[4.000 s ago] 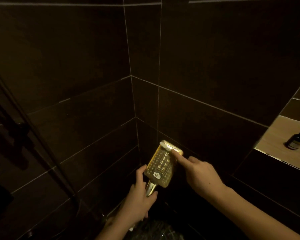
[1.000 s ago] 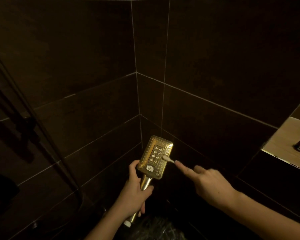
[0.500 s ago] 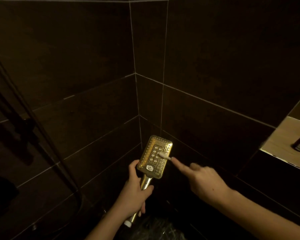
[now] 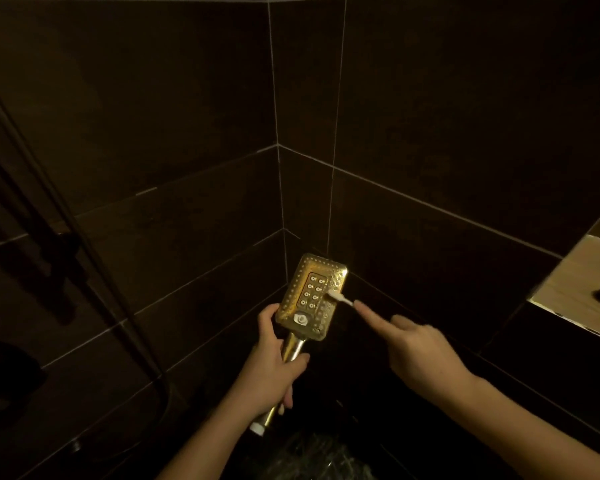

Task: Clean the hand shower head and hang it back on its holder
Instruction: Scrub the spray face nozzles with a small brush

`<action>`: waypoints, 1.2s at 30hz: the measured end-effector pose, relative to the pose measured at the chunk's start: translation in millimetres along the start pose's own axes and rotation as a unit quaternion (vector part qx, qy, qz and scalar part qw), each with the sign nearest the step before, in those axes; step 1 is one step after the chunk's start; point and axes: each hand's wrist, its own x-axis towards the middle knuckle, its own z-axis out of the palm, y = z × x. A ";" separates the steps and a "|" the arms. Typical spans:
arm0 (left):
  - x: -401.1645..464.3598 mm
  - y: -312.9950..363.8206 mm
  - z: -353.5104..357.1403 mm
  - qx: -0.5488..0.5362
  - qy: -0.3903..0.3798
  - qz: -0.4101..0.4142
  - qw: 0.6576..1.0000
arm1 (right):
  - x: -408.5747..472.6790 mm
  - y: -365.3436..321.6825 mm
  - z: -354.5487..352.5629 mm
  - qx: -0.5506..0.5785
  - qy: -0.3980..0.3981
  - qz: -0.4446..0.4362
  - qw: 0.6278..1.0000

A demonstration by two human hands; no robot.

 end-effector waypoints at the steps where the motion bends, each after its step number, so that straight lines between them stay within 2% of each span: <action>1: -0.4 -0.6 -0.5 0.004 -0.002 0.001 1.000 | 0.5 1.7 -0.5 -0.009 -0.006 0.003 1.000; 5: 0.3 -5.1 -0.4 0.011 0.002 -0.006 1.000 | -12.1 -22.6 6.3 -0.004 -0.097 -0.041 0.994; 10: 1.3 -6.7 5.1 0.010 0.002 -0.011 1.000 | -0.2 -13.5 6.1 -0.001 -0.054 0.036 0.998; 13: 2.6 -8.1 5.3 0.024 -0.005 -0.023 0.999 | -6.3 -32.0 12.5 0.019 -0.106 -0.027 0.994; 15: 3.1 -9.6 5.0 0.023 -0.012 -0.033 0.999 | -5.1 -33.9 15.9 0.010 -0.100 -0.049 0.994; 18: 4.7 -10.8 6.0 0.020 -0.016 -0.037 0.999 | 8.9 -12.1 9.7 0.004 -0.052 0.040 0.998; 20: 6.3 -13.9 5.7 0.019 -0.012 -0.041 0.999 | 4.4 -12.6 10.4 0.007 -0.073 0.052 0.996; 23: 8.2 -20.1 3.1 0.014 -0.009 -0.057 0.998 | -13.8 -37.5 23.3 0.044 -0.135 0.009 0.990; 25: 7.7 -21.8 2.2 0.010 -0.011 -0.059 0.998 | -14.1 -39.0 34.0 0.059 -0.113 0.028 0.991; 28: 9.8 -22.2 2.1 0.000 -0.008 -0.050 0.999 | -4.7 -31.5 40.5 0.068 -0.054 0.108 0.990; 33: 12.6 -20.0 3.5 -0.007 -0.002 -0.065 0.998 | -13.5 -55.6 52.8 0.079 -0.096 0.055 0.991; 36: 13.2 -20.2 8.4 -0.007 0.005 -0.073 0.997 | -9.2 -49.1 50.9 0.096 -0.048 0.121 0.987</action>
